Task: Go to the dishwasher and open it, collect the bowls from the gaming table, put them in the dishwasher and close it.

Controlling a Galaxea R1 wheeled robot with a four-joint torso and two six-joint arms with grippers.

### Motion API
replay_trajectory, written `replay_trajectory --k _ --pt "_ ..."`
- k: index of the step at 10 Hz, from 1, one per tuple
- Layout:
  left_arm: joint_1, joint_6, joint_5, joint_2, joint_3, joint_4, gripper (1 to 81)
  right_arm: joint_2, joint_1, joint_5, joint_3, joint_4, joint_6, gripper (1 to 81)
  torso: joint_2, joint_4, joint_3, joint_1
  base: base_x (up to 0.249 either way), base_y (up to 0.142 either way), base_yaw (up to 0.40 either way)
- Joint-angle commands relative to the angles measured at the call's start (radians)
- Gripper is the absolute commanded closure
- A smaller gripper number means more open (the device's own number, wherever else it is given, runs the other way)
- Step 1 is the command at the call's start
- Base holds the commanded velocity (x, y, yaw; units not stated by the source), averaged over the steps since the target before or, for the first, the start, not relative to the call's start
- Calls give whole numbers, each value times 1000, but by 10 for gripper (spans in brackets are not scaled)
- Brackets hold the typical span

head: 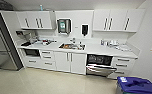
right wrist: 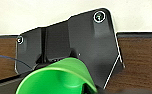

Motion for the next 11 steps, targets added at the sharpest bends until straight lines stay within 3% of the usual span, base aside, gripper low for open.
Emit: replay_trajectory --k 1,11 --pt "-30 9 56 -21 -11 6 811 -4 32 -64 15 -7 -4 811 0 0 0 0 135 -64 0" --pt "-25 9 54 -21 -11 6 811 -5 28 -64 15 -7 -4 811 0 0 0 -1 135 -64 0"
